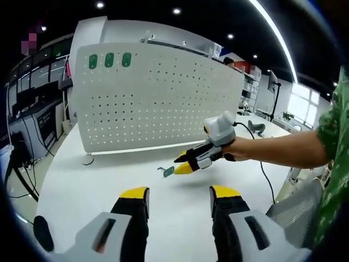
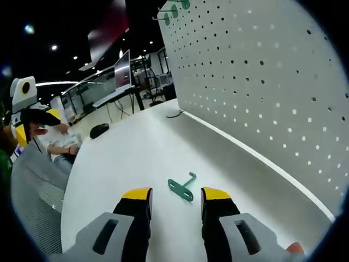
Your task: Insert the hook assembly into the mounting plate slot until the hook locks in place.
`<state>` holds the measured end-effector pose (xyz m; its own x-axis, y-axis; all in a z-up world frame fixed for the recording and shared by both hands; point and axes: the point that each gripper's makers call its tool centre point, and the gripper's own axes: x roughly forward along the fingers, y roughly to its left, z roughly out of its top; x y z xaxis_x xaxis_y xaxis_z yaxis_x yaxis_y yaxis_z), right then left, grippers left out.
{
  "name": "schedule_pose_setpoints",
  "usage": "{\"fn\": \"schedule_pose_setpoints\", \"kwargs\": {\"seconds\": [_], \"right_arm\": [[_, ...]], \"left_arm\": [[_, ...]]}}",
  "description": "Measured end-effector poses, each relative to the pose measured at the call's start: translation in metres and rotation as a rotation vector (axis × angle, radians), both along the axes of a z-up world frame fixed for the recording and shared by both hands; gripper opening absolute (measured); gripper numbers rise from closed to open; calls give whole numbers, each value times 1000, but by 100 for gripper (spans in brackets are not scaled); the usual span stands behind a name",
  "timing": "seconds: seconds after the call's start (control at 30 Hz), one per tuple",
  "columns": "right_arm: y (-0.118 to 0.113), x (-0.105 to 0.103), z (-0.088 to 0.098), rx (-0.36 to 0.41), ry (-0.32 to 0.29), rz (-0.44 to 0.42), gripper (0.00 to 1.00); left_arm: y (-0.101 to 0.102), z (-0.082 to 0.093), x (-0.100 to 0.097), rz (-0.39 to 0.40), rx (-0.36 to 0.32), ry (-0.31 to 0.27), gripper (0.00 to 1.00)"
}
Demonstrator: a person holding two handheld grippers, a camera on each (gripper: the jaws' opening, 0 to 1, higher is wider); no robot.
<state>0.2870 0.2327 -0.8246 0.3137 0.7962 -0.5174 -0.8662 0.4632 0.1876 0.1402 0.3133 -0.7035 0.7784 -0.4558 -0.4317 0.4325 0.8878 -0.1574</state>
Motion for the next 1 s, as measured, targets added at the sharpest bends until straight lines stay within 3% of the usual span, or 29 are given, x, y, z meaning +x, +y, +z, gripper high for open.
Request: {"fn": "schedule_pose_setpoints", "kwargs": {"seconds": [0.6,1.0], "right_arm": [[4,-8,-12,-9,29,30,15],[5,-11,-11,-3,1,36,6]], "left_arm": [[0,-1,4,5,-1,6,43],[-1,-2,2,-2,2,9,41]]}}
